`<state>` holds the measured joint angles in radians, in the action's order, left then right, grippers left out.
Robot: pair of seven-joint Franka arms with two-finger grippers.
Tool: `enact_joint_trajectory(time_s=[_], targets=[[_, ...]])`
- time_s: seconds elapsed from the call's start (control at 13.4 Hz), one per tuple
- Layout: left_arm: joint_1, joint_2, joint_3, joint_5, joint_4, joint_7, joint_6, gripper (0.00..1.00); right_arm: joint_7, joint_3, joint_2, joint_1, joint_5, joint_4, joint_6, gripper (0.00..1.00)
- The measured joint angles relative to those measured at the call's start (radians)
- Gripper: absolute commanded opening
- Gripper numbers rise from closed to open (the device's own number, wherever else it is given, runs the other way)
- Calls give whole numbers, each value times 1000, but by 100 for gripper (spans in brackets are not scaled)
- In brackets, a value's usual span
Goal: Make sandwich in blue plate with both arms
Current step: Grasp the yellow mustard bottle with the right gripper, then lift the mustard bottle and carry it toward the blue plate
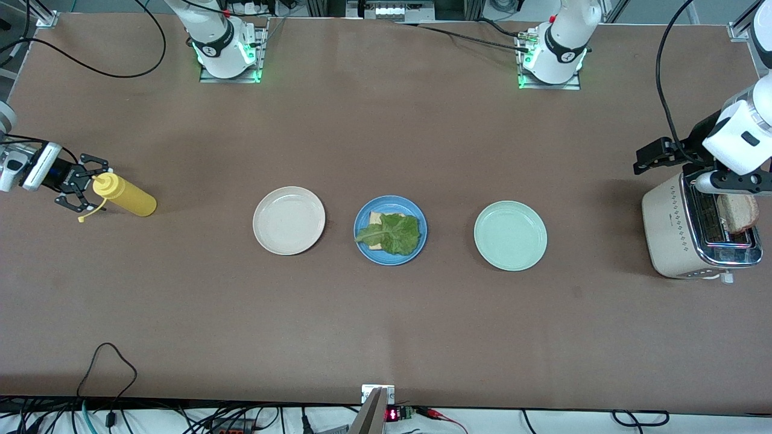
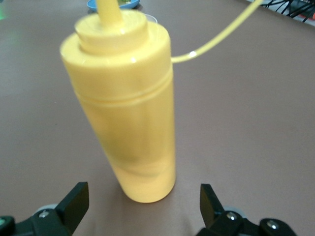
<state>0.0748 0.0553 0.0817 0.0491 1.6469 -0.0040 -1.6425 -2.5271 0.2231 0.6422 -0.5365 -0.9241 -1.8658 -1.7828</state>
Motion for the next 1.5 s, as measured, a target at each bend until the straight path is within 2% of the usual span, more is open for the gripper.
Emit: enact_joint_trajectory(time_s=[0.3, 0.82, 1.2, 1.35, 1.42, 1.5], targets=[[1, 3, 0, 0, 0, 0, 0, 100, -43, -4, 51, -4, -22, 20, 31, 100], [2, 3, 0, 0, -3, 2, 27, 100, -44, -68, 65, -7, -40, 22, 40, 100], [2, 3, 0, 0, -5, 2, 30, 100, -44, -83, 74, -6, -44, 22, 40, 100], [2, 0, 0, 0, -12, 0, 28, 100, -44, -85, 74, -1, -45, 22, 40, 89], [2, -2, 0, 0, -15, -4, 22, 100, -43, -86, 74, 5, -47, 23, 39, 80], [1, -5, 3, 0, -15, -8, 11, 100, -43, -88, 74, 13, -53, 24, 39, 67]])
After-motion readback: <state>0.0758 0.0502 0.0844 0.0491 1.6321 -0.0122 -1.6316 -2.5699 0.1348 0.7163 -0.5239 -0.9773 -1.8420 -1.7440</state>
